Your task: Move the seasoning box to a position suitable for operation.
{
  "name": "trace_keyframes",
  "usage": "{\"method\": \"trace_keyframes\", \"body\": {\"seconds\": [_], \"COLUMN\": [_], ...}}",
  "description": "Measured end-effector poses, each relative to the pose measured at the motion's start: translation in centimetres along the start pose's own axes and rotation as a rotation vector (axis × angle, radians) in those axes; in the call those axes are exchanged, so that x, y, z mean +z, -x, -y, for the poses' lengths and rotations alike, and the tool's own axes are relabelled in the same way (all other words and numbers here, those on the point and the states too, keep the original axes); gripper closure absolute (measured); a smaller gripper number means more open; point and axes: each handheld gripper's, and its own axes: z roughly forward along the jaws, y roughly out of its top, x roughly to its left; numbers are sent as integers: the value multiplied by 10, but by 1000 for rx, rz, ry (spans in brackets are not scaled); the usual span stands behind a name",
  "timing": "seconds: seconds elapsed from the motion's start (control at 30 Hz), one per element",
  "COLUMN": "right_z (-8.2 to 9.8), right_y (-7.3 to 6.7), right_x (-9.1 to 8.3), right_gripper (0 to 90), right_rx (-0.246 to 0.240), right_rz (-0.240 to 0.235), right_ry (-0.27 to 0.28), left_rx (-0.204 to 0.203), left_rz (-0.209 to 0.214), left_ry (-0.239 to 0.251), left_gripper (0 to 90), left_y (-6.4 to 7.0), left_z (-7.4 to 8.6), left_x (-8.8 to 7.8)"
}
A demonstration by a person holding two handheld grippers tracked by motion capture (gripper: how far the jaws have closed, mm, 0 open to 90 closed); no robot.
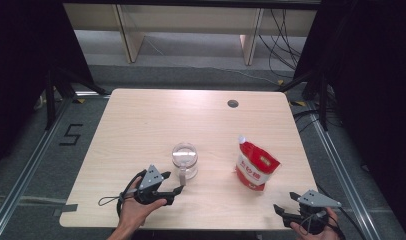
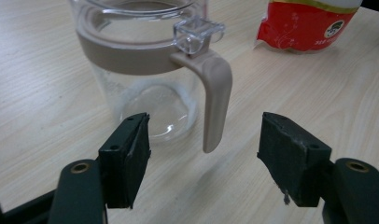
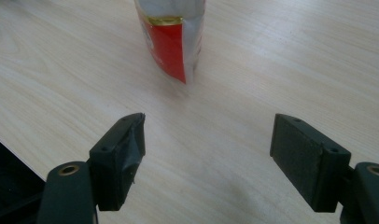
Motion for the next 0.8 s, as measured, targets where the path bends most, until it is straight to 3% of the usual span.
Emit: {"method": "trace_keyframes", "body": {"seconds": [0.07,0.1,0.13,0.2,0.23,0.27,0.3,0.37,0.43,0.5,0.53,0.6,0.67,0.8], "right_z": [0,0,1,0,1,0,1,1,1,1,0,1,1,1], "right_y": [0,-2,-2,-1,-2,0,0,0,0,0,0,0,0,0], "right_x": [0,0,0,0,0,1,1,2,1,2,2,2,2,2], "right_gripper": [271,271,271,271,271,271,271,271,271,271,272,271,272,271], "right_rx": [-4,18,22,12,22,-5,-6,-9,-7,-3,-3,-3,-2,-5], "right_rz": [-1,3,2,-2,-2,-9,-10,-8,-3,-10,-10,-10,-10,-11], "right_ry": [-9,-14,-15,-11,-16,-2,-2,-1,-7,-3,-2,-3,-3,0], "left_rx": [-9,-10,18,32,11,22,37,27,57,48,53,61,40,68], "left_rz": [-4,-10,-17,-34,-47,-58,-56,-63,-70,-63,-84,-89,-75,-75], "left_ry": [7,9,8,12,10,20,32,36,35,43,30,28,42,25], "left_gripper": [339,344,348,373,382,397,419,440,453,483,496,530,548,602], "left_y": [3,3,3,3,5,6,5,5,4,5,6,5,7,7], "left_z": [-2,-2,-4,-5,-5,-6,-7,-9,-11,-10,-10,-10,-9,-8], "left_x": [3,5,6,9,10,11,12,13,14,16,16,15,16,14]}}
